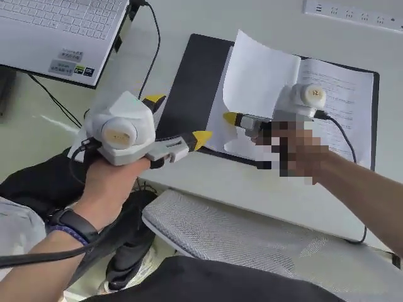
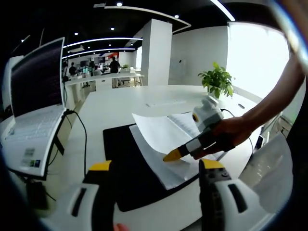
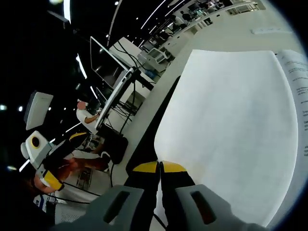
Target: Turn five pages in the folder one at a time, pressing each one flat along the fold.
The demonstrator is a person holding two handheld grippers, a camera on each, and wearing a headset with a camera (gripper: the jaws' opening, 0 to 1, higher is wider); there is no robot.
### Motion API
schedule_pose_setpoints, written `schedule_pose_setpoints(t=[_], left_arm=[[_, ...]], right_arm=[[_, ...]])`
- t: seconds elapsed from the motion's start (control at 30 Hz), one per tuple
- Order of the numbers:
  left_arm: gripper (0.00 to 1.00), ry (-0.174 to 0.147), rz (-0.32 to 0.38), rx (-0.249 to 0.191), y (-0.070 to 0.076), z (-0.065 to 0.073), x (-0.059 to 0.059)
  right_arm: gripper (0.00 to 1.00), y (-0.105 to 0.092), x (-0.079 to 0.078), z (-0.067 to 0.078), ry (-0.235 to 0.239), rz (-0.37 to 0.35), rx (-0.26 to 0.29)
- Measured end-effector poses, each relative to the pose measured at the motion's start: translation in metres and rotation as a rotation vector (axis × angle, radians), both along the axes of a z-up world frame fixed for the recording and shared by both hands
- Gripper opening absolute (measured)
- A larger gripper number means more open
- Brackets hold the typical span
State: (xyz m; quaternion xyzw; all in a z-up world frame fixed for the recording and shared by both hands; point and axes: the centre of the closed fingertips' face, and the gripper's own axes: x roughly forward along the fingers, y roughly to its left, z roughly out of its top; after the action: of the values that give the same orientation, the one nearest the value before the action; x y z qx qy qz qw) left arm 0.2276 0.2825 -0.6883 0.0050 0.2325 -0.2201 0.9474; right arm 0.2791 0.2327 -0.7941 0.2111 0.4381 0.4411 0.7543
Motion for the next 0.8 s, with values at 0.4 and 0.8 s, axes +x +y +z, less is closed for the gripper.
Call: schedule_pose_setpoints(t=[0.4, 0.8], left_arm=[[0.70, 0.009, -0.018, 0.003, -0.001, -0.002, 0.002], [0.68, 0.007, -0.090, -0.005, -0.021, -0.001, 0.012]], right_arm=[[0.15, 0.010, -0.005, 0.003, 0.003, 0.000, -0.003], [0.25, 0.013, -0.005, 0.026, -0.046, 0.048, 0.102]])
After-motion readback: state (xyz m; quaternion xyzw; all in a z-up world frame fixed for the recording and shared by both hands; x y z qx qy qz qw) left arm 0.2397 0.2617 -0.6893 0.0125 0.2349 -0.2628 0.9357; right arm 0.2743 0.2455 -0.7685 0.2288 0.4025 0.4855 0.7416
